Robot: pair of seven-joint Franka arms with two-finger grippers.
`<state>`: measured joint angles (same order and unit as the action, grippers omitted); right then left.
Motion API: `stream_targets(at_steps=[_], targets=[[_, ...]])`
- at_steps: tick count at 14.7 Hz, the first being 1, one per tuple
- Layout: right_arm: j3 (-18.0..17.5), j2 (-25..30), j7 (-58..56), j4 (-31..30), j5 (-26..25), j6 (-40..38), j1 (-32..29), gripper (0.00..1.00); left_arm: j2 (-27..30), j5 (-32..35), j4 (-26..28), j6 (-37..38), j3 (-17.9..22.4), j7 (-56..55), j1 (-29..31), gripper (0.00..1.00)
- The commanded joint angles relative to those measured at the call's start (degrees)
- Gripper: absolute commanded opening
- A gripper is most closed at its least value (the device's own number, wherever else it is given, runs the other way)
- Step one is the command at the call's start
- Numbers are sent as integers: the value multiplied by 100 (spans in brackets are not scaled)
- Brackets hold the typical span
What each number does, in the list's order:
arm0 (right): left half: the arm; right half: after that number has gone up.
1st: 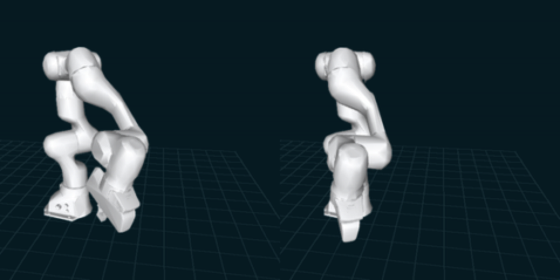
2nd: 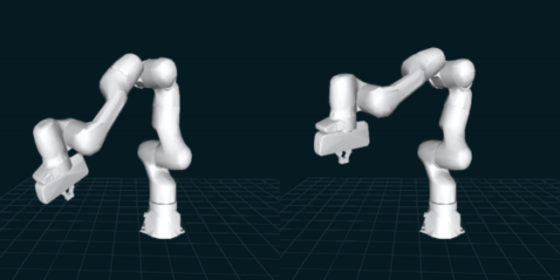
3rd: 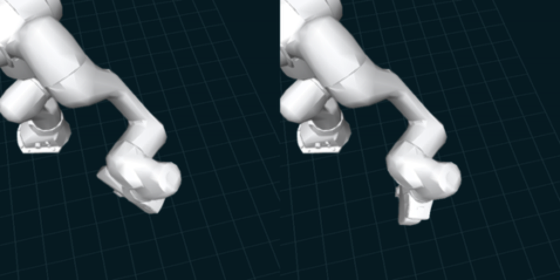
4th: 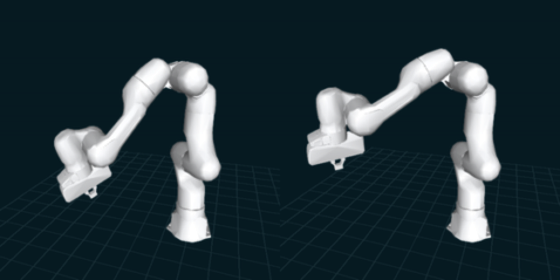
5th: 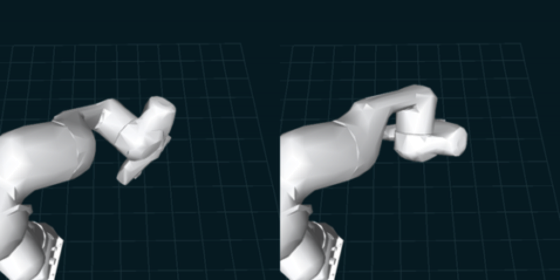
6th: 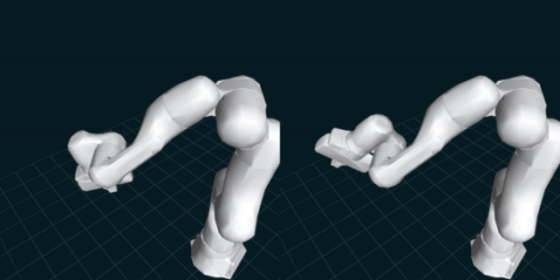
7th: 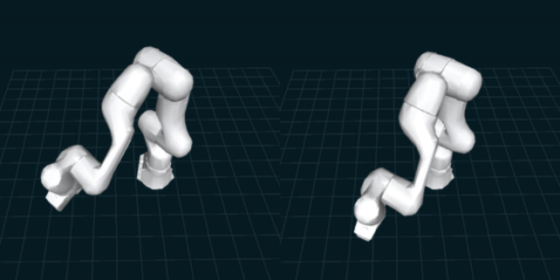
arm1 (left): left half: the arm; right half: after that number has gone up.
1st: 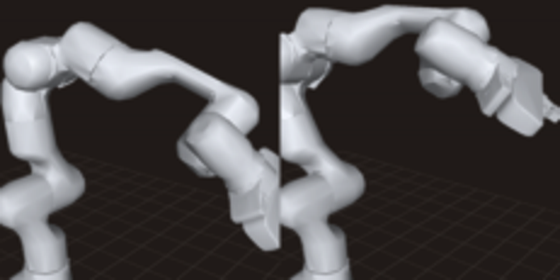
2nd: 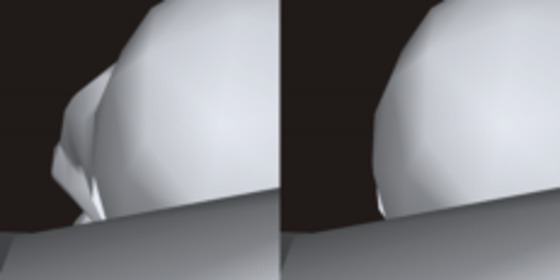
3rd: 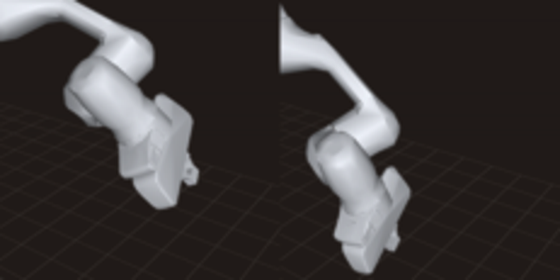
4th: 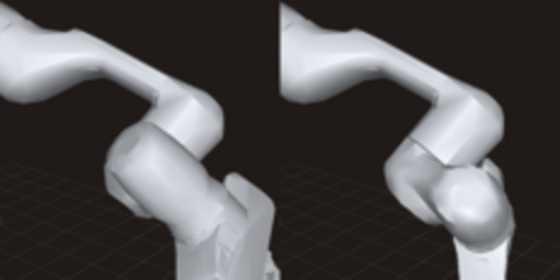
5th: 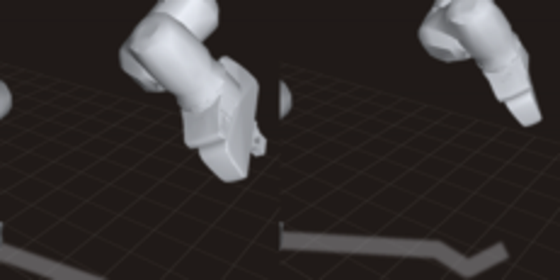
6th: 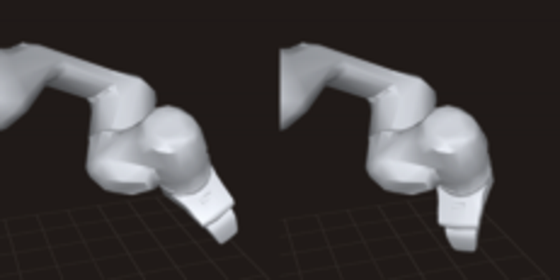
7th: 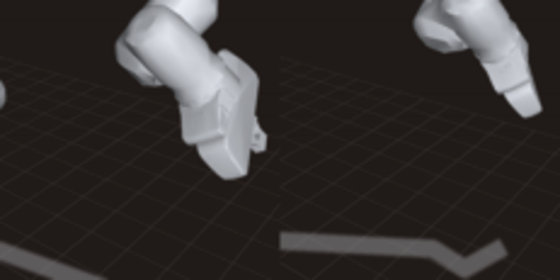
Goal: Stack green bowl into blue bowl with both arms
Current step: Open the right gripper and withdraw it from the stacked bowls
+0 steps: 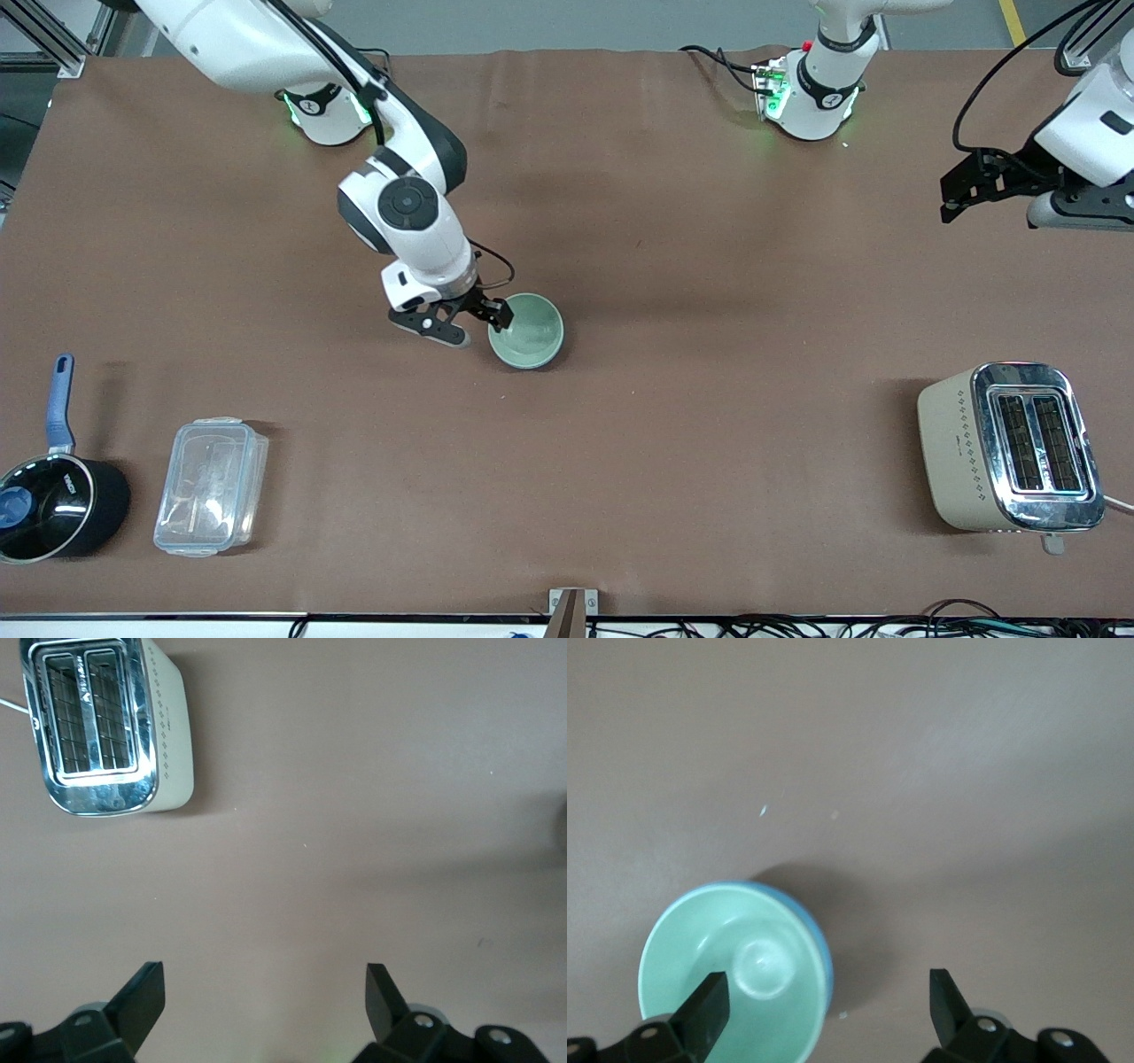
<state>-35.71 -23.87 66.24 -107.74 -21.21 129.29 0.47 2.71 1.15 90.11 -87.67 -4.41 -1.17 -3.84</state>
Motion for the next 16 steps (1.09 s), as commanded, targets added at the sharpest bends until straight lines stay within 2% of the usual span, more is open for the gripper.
stream_targets(at_steps=[1,3,4,7,9,13,16], targets=[[195,707,-759,-12,-41,-831,-144,100,230,-158,209,5,36,-15,-30,100],[414,936,-1321,191,63,-1421,-144,100,239,-246,157,13,45,11,5,100],[616,1067,-1821,331,378,-1676,-144,100,239,-342,148,13,45,11,14,100],[1695,1620,-3675,666,1704,-2398,-127,100,178,-299,113,-39,45,20,-29,100],[2416,2112,-4520,649,2268,-2530,-118,100,169,-299,113,-92,36,2,-47,100],[3226,2693,-5628,649,2314,-2952,-109,100,151,-299,86,-136,36,11,-47,100],[3658,2791,-5789,911,2314,-3461,-100,100,195,-290,218,-136,45,11,-3,100]])
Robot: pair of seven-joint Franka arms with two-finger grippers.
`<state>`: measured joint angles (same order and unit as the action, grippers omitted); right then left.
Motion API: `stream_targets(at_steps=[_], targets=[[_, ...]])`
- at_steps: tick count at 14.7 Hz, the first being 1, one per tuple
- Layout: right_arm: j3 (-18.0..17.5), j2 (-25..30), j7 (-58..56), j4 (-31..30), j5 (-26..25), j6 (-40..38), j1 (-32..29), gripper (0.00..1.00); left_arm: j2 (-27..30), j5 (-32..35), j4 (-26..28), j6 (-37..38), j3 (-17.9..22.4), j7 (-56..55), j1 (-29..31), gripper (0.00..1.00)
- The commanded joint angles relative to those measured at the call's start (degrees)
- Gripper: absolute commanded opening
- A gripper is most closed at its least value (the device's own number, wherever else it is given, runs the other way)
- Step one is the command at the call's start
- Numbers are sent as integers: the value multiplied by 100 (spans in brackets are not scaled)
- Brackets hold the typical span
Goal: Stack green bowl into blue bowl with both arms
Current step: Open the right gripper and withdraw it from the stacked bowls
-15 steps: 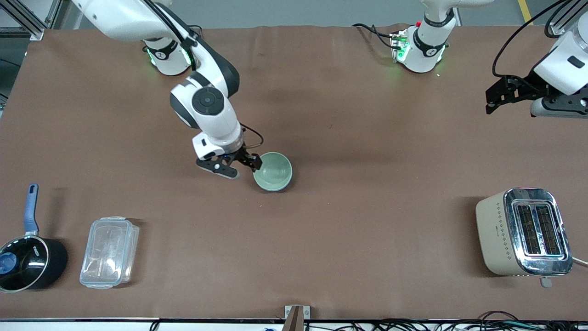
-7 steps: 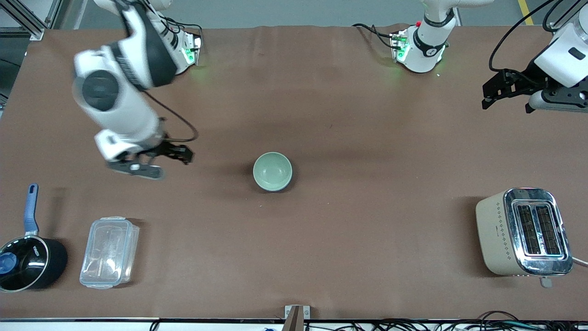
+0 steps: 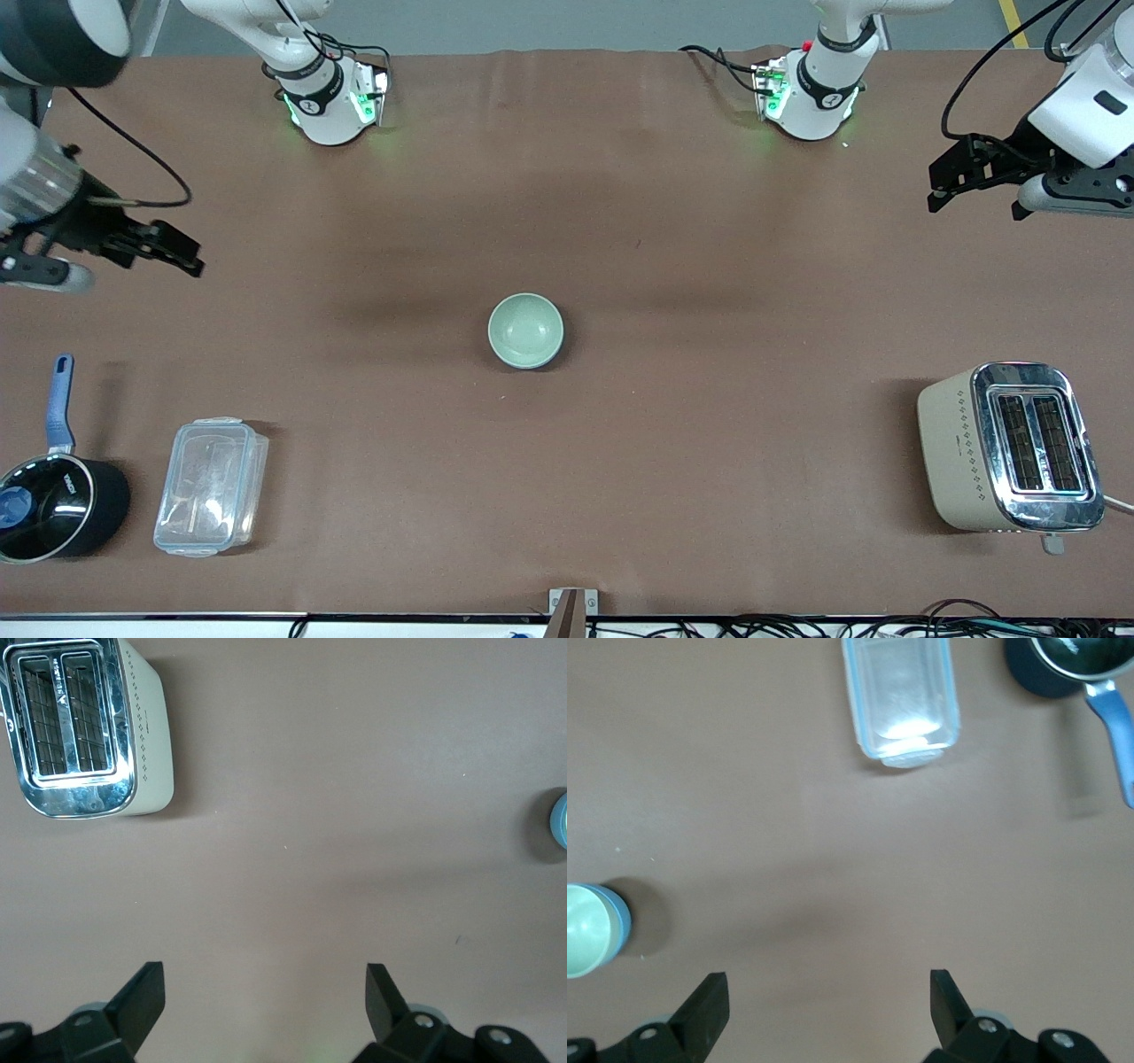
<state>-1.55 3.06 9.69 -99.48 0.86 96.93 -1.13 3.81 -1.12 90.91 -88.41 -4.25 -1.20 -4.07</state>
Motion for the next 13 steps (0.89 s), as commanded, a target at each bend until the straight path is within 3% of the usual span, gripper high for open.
stream_targets(at_steps=[1,5,13], targets=[[399,81,-177,417,107,-453,69,100,102,-64,163,-62,29,14,38,100],[664,2,-521,1289,72,-1034,69,100,243,-64,260,-71,29,5,29,100],[673,2,-870,1317,19,-1342,87,100,49,165,-30,-36,29,84,-23,100]])
